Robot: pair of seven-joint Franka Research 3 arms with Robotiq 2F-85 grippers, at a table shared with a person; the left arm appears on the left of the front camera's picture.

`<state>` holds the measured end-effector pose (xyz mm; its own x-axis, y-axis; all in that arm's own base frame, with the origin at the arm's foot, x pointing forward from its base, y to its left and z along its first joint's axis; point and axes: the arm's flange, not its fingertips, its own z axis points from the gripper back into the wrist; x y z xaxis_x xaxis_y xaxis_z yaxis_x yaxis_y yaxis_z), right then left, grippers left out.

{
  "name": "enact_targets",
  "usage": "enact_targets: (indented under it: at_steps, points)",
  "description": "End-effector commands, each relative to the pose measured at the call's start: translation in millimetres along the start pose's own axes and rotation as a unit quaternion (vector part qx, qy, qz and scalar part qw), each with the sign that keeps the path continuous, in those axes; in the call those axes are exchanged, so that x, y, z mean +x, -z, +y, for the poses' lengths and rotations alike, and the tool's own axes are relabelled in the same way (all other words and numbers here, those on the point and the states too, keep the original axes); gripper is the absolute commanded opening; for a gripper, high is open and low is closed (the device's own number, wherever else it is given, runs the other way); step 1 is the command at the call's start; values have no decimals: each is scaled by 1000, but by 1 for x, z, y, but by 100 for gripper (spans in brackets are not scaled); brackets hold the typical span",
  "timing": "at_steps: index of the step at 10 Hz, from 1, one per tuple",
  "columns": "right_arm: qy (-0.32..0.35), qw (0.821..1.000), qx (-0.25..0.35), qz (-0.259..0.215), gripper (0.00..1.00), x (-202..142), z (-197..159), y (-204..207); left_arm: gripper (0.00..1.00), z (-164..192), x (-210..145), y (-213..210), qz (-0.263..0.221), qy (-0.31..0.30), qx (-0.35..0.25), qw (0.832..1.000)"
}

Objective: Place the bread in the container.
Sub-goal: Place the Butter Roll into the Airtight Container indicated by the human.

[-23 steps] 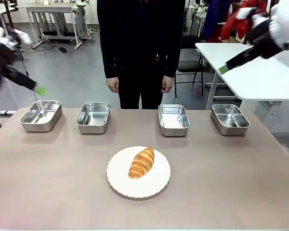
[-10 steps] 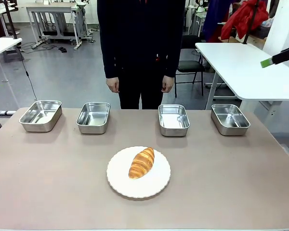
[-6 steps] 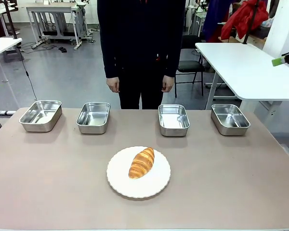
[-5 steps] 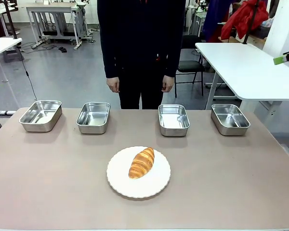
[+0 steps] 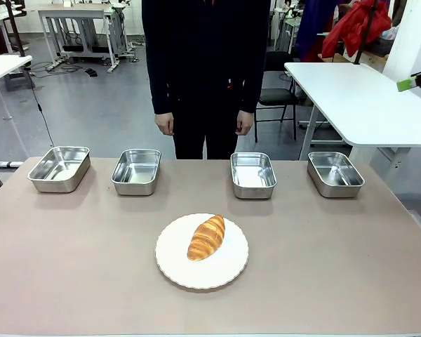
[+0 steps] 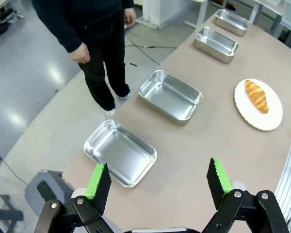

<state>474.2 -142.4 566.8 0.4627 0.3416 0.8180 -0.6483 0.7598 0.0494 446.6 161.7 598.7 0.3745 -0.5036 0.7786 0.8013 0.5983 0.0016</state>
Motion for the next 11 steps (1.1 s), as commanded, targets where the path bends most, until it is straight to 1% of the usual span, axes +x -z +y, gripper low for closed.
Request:
enact_targets:
  at_steps: [1, 2, 3, 11]
  points:
    - [-13, 1000, 8, -12, 100, -1, -5, 1, 100, 3, -1, -1, -12, 4, -5, 1000]
    - [-9, 1000, 12, -8, 100, -1, -5, 2, 100, 2, 0, -3, -22, -2, 8, 1000]
    - [0, 1000, 0, 1, 100, 0, 0, 0, 100, 0, 0, 1, 1, -1, -2, 1000]
    - [0, 1000, 0, 1, 100, 0, 0, 0, 100, 0, 0, 1, 1, -1, -2, 1000]
